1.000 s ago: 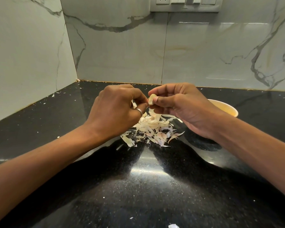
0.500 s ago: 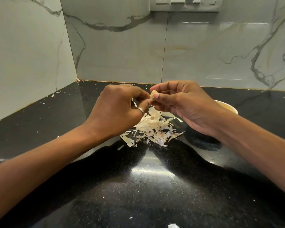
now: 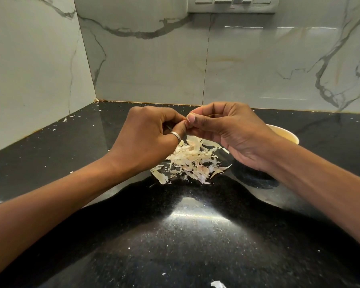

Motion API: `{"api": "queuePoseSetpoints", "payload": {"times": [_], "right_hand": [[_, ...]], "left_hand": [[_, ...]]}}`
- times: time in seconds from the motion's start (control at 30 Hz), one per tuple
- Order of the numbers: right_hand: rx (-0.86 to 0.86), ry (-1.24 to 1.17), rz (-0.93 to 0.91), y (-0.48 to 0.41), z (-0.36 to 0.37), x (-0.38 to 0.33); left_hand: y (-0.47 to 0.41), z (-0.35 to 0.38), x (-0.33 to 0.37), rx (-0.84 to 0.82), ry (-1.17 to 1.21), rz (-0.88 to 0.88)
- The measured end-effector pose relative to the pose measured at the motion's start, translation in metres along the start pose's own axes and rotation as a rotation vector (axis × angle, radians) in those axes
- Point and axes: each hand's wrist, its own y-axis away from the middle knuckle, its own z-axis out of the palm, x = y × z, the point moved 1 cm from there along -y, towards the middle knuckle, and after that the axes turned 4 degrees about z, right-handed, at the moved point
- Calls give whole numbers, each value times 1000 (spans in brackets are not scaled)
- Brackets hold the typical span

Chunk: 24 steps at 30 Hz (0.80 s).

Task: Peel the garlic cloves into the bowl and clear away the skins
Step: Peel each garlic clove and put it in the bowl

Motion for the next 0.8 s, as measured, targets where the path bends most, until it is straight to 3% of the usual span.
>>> {"api": "queuePoseSetpoints", "payload": {"times": [0.4, 0.8], "right_hand": [[4, -98, 10, -1, 3, 5], [-49, -195, 22, 0, 3, -1]], "left_hand": [[2, 3, 1, 45, -64, 75], [-3, -3, -5, 78, 33, -46]]}}
